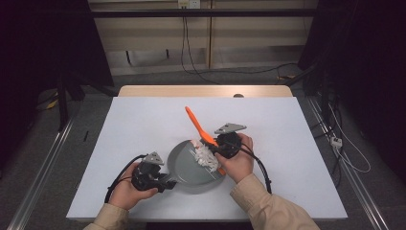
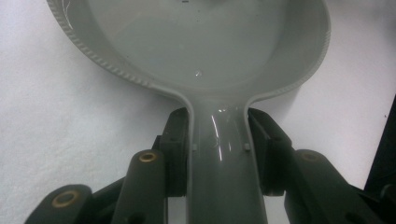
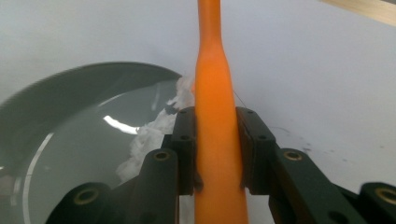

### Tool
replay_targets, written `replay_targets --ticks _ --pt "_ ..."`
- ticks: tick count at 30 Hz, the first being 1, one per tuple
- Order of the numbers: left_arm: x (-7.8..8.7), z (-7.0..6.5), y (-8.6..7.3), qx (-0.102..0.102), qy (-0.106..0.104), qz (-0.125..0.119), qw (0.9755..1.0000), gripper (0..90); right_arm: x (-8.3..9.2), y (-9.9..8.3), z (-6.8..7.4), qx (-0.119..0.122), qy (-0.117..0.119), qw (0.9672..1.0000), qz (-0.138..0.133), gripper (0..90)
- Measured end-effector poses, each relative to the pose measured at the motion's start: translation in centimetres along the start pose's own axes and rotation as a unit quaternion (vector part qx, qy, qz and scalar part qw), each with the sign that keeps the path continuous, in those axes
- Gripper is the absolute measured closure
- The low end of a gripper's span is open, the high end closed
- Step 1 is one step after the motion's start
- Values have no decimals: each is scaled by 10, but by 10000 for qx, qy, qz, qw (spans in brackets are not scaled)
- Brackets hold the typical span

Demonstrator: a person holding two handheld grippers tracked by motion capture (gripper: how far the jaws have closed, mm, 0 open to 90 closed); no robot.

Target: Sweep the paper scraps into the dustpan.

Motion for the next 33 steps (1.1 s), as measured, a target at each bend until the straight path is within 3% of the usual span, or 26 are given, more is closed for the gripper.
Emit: replay_targets --ticks 1,3,5,6,9,11,13,18,22,24,27,28,29,33 --pt "0 1 0 -11 105 8 9999 621 0 0 3 5 65 10000 -1 713" --pt "0 1 -1 5 16 -11 10000 621 3 3 7 28 209 9998 -57 714" --pt "-1 1 -1 16 37 -9 10000 621 7 6 12 -353 742 9963 -255 716" --pt "-1 1 -1 4 41 10 10000 621 9 8 14 -329 733 9963 -290 716" --pt "-2 1 -2 0 43 19 10000 621 14 14 16 101 451 9987 -210 716" --pt "-2 1 -3 -8 89 25 10000 619 16 16 15 68 456 9985 -292 716" --pt "-2 1 -4 9 -10 23 10000 616 18 17 10 101 358 9988 -305 716" --pt "-2 0 -5 12 17 14 10000 582 22 11 -10 -103 187 9993 -298 716" --pt "-3 -2 -5 -40 153 33 9999 538 29 6 -23 -105 5 9995 -289 716" --pt "-4 -4 -4 -30 110 26 9999 531 32 3 -29 -166 -32 9994 -316 716" --pt "-4 -3 -3 -107 218 93 9997 559 36 -2 -37 -65 -203 9994 -275 716" --pt "-5 -4 -3 -17 270 62 9996 596 37 -5 -39 -34 -259 9993 -256 716" --pt "-4 -3 -3 -103 212 128 9996 618 37 -8 -42 -21 -303 9993 -226 716" --pt "-4 -6 -2 -23 139 107 9998 621 36 -23 -51 -41 -418 9990 -178 716"
Point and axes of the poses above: each handheld gripper's, and its own axes: x roughly backward along the jaws, y roughly out of its top, z roughly to its left, the point moved 5 cm from there along -x, roughly forward along the jaws, and after that the axes turned 8 degrees about y, right-handed, at the moved point
